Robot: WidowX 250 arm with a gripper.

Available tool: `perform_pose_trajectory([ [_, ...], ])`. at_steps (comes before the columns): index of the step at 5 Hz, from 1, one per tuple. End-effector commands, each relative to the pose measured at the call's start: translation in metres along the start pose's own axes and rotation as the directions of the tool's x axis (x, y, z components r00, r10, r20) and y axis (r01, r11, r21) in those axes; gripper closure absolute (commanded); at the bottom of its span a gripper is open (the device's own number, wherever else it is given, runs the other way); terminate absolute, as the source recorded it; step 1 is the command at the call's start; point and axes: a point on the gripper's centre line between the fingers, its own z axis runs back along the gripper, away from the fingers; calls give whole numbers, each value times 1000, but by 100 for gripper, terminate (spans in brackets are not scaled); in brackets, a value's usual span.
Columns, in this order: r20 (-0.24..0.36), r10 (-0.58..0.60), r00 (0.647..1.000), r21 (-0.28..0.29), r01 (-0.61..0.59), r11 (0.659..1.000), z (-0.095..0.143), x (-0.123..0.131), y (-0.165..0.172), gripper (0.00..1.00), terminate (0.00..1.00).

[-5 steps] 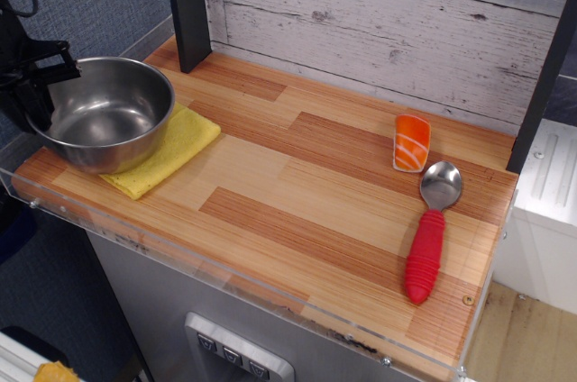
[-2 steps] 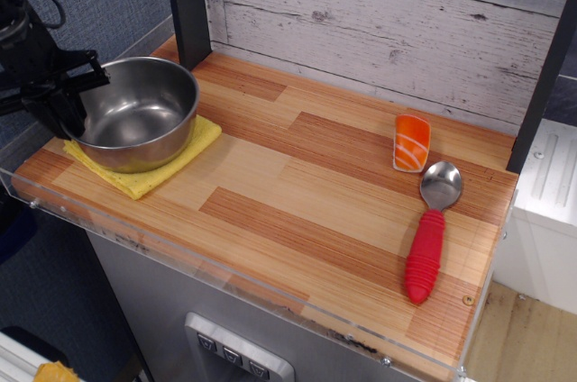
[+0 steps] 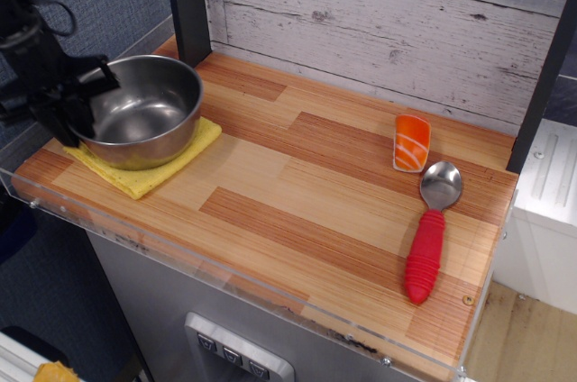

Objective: Move pot onto yellow towel

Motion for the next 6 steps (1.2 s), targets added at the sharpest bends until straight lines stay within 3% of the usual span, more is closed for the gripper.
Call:
perform_pose_trajectory([
  [1,52,-12,999,20,11,1000,21,5,-5,0,0],
  [3,121,-39,992,31,36,999,53,11,-20,0,0],
  [4,167,-77,983,41,71,997,81,15,-31,0,0],
  [5,200,-139,970,-23,147,989,102,17,-40,0,0],
  [6,200,-139,970,-23,147,989,102,17,-40,0,0],
])
